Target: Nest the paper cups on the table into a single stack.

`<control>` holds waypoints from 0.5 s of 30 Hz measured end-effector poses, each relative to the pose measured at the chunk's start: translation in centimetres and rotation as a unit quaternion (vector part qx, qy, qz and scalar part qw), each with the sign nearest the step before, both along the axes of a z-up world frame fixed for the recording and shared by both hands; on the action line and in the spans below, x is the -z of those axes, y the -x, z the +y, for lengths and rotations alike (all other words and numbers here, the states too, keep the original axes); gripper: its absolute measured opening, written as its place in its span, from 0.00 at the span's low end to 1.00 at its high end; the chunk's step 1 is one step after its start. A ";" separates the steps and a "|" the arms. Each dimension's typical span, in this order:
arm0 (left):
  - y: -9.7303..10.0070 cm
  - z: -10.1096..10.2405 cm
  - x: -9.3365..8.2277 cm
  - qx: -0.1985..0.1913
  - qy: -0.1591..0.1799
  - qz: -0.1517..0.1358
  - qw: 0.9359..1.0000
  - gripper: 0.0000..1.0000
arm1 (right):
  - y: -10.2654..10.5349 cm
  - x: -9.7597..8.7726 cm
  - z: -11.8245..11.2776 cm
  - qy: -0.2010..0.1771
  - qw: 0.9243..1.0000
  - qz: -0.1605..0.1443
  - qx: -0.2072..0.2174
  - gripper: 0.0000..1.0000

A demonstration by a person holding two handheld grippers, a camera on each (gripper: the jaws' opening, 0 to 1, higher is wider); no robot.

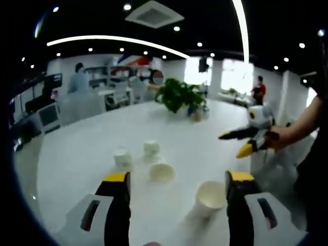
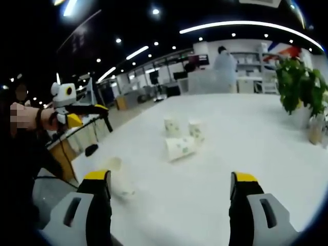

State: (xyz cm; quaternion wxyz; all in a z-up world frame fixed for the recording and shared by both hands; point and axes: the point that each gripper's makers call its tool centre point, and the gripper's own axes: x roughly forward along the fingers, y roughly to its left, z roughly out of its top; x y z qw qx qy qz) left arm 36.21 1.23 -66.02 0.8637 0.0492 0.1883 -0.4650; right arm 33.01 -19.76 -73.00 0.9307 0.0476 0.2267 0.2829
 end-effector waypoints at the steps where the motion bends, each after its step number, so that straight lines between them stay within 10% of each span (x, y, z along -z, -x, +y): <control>1: 0.0 0.0 0.0 -0.001 0.000 -0.001 1.000 0.79 | 0.0 0.0 0.0 -0.001 1.000 0.000 0.000 0.95; 15: -0.1 0.4 0.6 -0.021 0.003 0.001 1.000 0.90 | 0.0 0.1 0.3 -0.001 1.000 0.002 -0.003 0.95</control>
